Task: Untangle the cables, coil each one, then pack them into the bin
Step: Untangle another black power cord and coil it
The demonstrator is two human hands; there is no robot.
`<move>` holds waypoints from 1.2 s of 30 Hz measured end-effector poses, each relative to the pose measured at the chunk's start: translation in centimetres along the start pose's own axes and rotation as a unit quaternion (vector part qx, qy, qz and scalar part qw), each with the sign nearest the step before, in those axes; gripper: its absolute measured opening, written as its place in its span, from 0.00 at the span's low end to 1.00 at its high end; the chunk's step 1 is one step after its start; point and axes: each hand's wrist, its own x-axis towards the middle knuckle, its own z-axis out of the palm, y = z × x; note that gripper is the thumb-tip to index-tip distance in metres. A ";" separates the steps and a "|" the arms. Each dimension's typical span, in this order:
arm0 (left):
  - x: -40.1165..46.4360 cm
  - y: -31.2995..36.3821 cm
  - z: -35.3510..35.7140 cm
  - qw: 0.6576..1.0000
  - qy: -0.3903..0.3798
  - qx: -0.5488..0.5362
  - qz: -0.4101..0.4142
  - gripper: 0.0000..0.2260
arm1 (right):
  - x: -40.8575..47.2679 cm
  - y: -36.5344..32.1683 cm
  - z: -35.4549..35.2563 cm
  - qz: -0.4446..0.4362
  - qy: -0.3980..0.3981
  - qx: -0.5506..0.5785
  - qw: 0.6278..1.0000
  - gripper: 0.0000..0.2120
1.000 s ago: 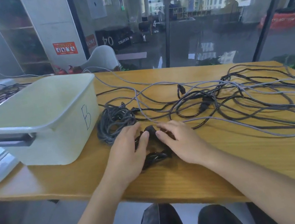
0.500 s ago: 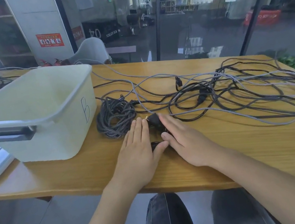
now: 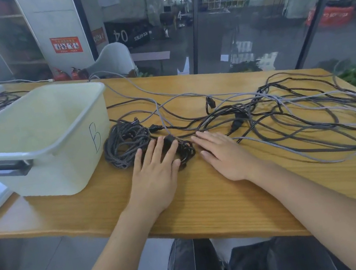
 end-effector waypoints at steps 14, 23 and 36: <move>2.6 0.8 0.4 0.996 -0.001 -0.027 -0.083 0.24 | 0.4 9.8 -3.1 0.019 -0.006 0.058 0.998 0.23; 4.5 5.2 1.4 0.996 0.074 0.019 -0.046 0.26 | 1.1 10.5 -2.2 -0.005 0.029 0.089 0.996 0.22; 13.0 9.6 3.6 0.996 0.053 -0.056 0.034 0.22 | 0.5 10.3 -2.6 -0.083 0.078 0.150 0.982 0.12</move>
